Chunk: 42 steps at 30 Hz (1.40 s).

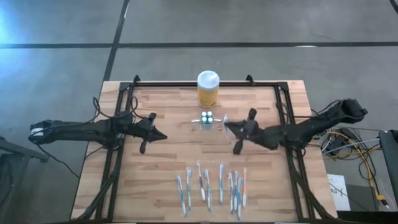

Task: Pick & Place toothbrushing station
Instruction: Put the blue toothbrush into the transparent organizer

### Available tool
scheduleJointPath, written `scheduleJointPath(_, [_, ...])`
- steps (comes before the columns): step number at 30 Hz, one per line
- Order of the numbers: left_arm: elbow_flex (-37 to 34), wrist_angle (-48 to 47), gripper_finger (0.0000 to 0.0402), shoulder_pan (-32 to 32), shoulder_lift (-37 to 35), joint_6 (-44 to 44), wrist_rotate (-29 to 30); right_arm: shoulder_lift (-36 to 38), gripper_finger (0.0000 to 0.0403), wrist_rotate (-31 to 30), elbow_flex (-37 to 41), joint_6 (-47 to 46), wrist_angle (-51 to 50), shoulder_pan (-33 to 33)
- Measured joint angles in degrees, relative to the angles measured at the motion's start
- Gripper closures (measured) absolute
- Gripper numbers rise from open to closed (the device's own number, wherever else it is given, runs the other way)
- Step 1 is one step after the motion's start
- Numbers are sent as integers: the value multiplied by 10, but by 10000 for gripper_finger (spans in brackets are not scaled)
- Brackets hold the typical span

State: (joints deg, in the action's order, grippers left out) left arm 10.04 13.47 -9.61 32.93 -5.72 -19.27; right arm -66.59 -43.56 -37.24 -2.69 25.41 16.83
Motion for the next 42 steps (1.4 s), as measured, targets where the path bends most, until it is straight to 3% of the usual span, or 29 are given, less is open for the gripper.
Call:
scheduleJointPath(5, [0, 0, 396, 0, 0, 8, 0, -37, 395, 9, 84, 65, 228, -76])
scheduleJointPath(10, [0, 0, 396, 0, 0, 12, 1, -100, 395, 59, 115, 31, 314, -153])
scheduleJointPath(17, [0, 0, 396, 0, 4, 21, 1, -204, 395, 62, 75, 17, 325, -212])
scheduleJointPath(25, [0, 0, 396, 0, 9, 21, 1, -293, 395, 59, 31, 9, 321, -222])
scheduleJointPath(42, [0, -2, 396, 1, 18, 15, 1, -302, 394, 29, 37, -90, 225, -216])
